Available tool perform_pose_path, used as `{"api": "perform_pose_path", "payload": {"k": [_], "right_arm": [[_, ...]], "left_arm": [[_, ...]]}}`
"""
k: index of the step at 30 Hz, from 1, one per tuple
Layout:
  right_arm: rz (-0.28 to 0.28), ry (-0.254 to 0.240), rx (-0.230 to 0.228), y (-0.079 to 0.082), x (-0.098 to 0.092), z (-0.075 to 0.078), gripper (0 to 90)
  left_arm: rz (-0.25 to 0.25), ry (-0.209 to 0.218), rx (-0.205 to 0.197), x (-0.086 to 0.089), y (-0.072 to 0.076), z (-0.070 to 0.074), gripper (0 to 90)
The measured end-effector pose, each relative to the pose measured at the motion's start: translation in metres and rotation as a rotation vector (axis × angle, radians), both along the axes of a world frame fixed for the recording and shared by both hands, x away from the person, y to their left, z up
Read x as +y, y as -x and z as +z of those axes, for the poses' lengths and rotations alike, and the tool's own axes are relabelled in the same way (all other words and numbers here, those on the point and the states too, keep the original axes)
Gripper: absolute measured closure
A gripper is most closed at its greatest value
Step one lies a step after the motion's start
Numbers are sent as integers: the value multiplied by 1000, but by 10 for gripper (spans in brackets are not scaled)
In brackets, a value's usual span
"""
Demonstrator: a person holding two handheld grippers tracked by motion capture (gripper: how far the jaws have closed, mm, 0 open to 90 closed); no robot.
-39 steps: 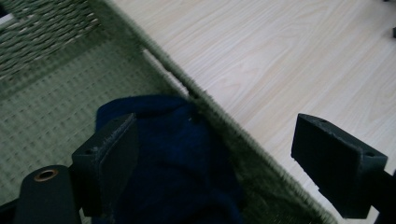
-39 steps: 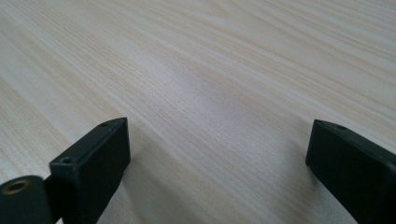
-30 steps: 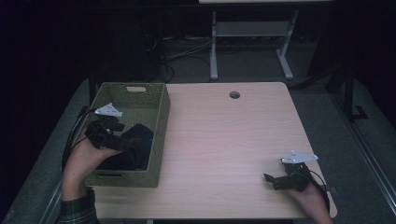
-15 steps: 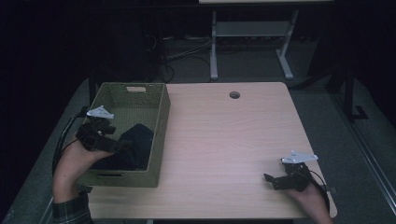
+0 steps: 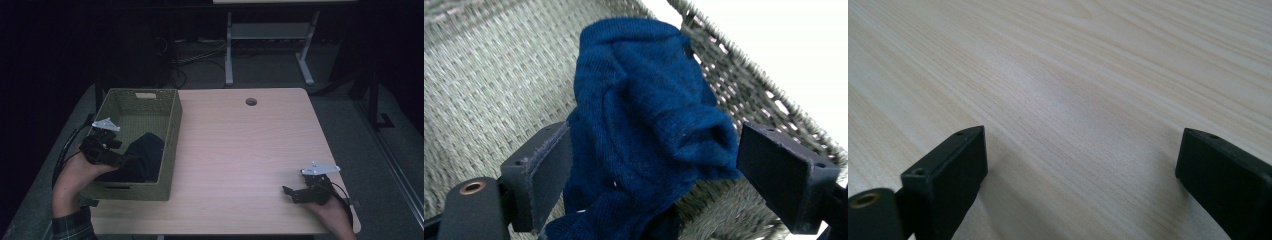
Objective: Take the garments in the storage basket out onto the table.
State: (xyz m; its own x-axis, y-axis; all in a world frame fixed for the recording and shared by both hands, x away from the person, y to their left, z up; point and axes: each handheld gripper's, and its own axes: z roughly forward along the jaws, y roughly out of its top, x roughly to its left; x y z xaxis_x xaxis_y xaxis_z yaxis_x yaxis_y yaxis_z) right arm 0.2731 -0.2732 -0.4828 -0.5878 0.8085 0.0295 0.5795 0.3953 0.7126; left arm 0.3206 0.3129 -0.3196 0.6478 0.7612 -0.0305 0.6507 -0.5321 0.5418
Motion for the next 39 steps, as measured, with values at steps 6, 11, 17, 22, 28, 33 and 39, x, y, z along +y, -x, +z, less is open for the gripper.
{"api": "perform_pose_path", "payload": {"k": [6,11,17,22,28,33,39], "right_arm": [[0,0,0,0,0,0,59],[0,0,0,0,0,0,59],[0,0,0,0,0,0,59],[0,0,0,0,0,0,59],[0,0,0,0,0,0,59],[0,0,0,0,0,0,59],[0,0,0,0,0,0,59]], "left_arm": [[-3,-9,53,0,-7,-12,144],[-4,-10,86,-1,-11,-19,141],[-1,-23,142,-3,-15,-30,141],[-24,-36,180,-6,-18,-37,141],[-35,-46,220,-9,-22,-45,141],[-39,-52,252,-10,-26,-52,142],[-50,-42,299,-10,-29,-58,226]]}}
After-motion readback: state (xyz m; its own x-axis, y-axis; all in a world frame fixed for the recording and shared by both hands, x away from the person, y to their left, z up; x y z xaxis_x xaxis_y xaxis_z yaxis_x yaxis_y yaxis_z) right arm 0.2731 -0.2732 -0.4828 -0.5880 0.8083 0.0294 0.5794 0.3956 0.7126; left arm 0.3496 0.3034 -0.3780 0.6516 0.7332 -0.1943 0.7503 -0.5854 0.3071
